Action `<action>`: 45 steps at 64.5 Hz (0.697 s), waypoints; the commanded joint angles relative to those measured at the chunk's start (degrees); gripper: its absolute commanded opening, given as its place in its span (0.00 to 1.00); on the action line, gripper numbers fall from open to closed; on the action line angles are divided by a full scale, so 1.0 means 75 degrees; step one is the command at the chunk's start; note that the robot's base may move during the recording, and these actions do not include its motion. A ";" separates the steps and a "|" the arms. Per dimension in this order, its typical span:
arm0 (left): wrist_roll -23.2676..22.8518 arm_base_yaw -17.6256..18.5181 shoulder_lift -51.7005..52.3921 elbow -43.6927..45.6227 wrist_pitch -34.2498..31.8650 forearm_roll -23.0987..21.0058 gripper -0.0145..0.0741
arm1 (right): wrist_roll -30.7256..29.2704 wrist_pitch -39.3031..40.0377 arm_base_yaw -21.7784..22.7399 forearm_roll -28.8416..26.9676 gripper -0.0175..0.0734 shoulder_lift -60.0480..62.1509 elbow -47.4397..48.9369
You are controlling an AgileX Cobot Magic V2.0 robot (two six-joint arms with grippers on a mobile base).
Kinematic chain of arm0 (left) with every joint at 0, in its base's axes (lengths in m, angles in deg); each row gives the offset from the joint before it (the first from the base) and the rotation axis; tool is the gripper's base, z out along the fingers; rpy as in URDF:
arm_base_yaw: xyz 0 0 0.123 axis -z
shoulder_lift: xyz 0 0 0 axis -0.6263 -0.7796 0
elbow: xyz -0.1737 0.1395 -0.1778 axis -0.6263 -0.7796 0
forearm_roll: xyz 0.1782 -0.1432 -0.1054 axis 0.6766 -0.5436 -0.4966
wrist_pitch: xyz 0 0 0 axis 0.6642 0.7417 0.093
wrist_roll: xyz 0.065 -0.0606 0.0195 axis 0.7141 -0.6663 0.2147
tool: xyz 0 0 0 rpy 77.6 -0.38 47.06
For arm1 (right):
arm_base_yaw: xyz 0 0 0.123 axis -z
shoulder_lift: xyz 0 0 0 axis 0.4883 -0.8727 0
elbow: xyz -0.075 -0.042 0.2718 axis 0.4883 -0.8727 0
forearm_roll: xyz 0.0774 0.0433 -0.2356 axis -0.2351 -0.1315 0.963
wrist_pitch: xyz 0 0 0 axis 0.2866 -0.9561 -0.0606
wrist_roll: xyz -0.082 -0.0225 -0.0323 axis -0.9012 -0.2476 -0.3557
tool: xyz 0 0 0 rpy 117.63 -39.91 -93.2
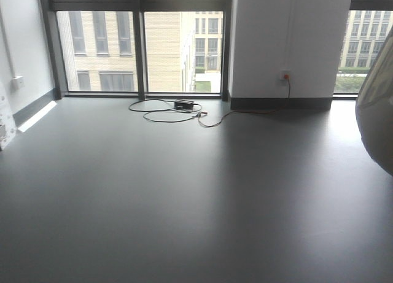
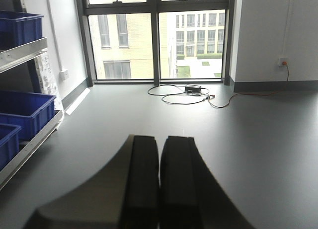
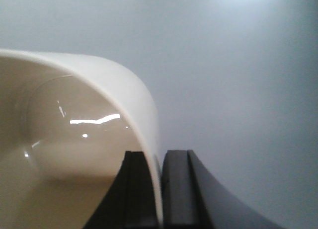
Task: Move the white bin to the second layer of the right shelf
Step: 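Turn the base toward the roller-track shelf rack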
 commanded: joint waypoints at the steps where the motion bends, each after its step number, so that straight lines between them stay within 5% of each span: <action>1: -0.0020 0.0027 0.0106 -0.0281 -0.0643 -0.0046 0.26 | -0.0044 0.0557 0.0031 0.0043 0.28 0.0001 0.0237; 45: -0.0020 0.0027 0.0106 -0.0281 -0.0643 -0.0046 0.26 | -0.0044 0.0563 0.0031 0.0045 0.28 0.0001 0.0237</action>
